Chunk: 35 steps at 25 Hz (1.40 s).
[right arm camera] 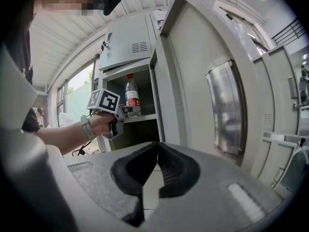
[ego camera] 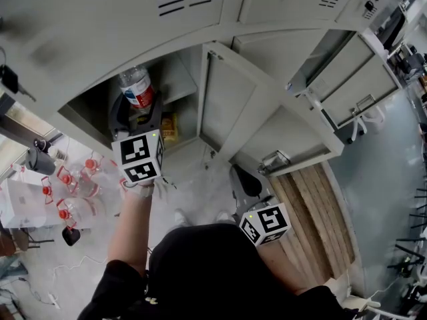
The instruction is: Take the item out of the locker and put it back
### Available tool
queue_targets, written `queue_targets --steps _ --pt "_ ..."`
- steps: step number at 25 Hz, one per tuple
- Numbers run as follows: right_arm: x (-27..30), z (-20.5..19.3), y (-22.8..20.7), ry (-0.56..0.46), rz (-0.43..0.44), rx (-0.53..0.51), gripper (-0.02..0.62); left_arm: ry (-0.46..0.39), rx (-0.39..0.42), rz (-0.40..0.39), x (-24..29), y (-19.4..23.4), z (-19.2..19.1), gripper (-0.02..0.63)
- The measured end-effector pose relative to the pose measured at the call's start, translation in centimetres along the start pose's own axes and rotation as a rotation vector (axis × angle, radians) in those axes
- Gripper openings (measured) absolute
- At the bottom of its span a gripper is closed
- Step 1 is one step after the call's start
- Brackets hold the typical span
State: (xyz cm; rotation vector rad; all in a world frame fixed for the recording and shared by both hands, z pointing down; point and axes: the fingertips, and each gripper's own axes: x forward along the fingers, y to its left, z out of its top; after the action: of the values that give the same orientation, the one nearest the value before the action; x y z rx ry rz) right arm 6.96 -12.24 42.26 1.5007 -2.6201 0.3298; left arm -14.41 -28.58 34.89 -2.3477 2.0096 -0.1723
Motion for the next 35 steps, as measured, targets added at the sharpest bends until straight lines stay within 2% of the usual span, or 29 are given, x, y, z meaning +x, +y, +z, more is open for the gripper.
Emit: queue_targets --steps 8,15,18,20,35 --pt "-0.1 -0.2 0.3 0.005 0.012 -0.001 0.0 -0.026 0.041 0.02 -1.4 -0.1 0.3 0.327" --pt "-0.3 -0.4 0.6 0.008 0.02 0.002 0.0 -0.047 0.043 0.034 -3.2 -0.5 0.2 0.324" --pt "-0.4 -0.4 0.5 0.008 0.018 0.004 0.0 -0.043 0.057 0.036 -3.6 -0.8 -0.2 0.283" --pt "-0.5 -0.5 0.5 0.008 0.016 0.003 0.0 -0.037 0.064 0.051 -3.6 -0.7 -0.4 0.192" --pt "-0.7 -0.3 -0.4 0.002 -0.017 0.006 0.0 0.003 0.041 0.06 -0.7 0.2 -0.5 0.172"
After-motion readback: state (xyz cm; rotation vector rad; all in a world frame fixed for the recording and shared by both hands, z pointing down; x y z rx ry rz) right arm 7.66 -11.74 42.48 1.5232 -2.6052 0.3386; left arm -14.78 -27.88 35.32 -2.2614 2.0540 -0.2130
